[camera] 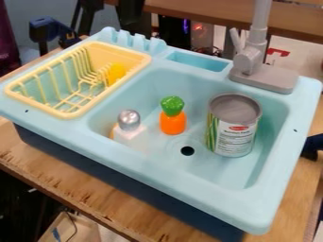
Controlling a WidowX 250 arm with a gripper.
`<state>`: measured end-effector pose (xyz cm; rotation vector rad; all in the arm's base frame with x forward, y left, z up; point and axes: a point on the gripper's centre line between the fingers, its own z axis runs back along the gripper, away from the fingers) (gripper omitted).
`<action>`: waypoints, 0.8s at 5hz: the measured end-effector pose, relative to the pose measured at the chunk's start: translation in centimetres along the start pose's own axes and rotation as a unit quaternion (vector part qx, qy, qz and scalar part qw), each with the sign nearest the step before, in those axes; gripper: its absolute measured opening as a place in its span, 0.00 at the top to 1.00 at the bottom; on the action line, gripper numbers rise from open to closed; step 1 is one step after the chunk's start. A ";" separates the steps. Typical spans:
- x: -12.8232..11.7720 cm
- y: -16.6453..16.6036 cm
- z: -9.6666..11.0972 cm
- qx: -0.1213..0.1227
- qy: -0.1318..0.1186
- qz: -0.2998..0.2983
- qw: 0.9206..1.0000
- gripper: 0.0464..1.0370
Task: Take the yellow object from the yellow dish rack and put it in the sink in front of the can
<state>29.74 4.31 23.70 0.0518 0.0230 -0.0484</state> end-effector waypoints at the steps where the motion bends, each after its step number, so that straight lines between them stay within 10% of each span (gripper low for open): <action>1: 0.2 0.0 -0.9 -0.003 0.017 0.000 1.000 0.03; 4: 3.2 2.9 -4.7 0.015 0.050 0.000 0.999 0.03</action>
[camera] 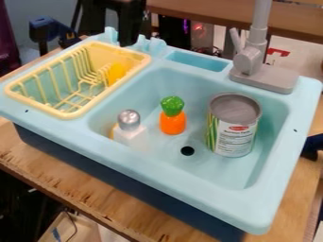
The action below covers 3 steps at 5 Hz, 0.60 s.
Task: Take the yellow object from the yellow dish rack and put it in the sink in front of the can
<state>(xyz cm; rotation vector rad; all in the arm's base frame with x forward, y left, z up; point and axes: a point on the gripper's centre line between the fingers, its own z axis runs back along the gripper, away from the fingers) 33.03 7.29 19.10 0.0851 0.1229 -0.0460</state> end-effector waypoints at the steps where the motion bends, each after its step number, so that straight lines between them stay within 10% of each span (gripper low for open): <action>1: 0.7 0.3 -1.4 0.005 0.016 -0.003 1.000 0.03; 3: 0.8 1.7 -3.7 0.013 0.057 0.014 0.998 0.03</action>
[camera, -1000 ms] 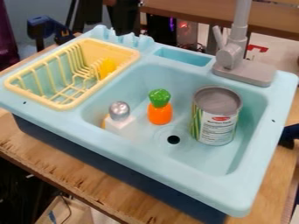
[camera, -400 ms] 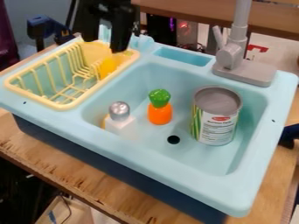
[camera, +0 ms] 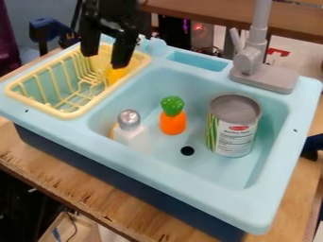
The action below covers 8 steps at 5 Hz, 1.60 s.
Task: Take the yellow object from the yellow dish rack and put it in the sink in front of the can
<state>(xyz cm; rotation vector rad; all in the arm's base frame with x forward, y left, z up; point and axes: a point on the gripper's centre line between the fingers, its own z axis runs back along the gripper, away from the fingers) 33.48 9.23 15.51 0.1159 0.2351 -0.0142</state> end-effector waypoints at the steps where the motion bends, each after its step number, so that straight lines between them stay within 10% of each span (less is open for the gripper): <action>1: 0.6 0.2 -0.4 0.001 0.007 0.008 1.000 0.03; 4: 1.7 0.8 -1.2 -0.011 -0.004 0.012 1.000 0.03; 6: 2.3 0.5 -2.5 -0.071 -0.041 0.000 0.997 0.07; 8: 2.5 0.8 -2.2 -0.082 -0.065 0.025 0.994 0.33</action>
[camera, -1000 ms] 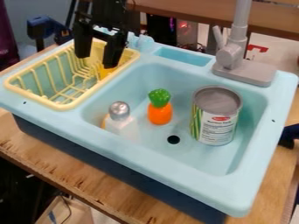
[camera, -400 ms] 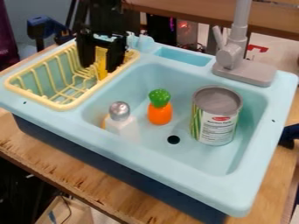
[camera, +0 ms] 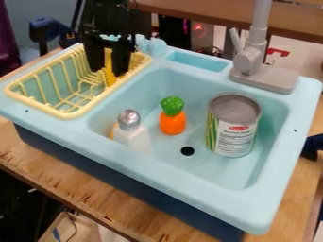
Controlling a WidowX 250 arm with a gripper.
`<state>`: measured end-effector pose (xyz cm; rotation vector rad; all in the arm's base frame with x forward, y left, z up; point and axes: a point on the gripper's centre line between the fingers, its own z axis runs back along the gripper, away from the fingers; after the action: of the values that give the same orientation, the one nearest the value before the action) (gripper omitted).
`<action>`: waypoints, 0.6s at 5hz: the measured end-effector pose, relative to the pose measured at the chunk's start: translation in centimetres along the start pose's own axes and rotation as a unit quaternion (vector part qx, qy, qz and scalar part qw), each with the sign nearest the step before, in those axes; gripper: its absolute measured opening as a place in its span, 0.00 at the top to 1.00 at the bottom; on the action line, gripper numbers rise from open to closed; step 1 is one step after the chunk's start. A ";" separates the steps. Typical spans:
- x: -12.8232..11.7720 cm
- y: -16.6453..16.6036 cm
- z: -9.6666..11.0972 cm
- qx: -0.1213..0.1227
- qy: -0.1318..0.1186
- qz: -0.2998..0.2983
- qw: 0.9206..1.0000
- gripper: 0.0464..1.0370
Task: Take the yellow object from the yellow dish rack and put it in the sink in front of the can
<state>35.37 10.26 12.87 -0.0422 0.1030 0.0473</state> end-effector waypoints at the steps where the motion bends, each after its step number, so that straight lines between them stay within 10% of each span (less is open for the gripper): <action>1: -0.1 -0.1 0.4 0.007 -0.003 0.012 1.000 0.47; 3: -0.4 -1.1 1.0 0.003 -0.018 0.008 1.000 0.66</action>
<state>35.09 9.18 13.97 -0.0348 0.0674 0.0647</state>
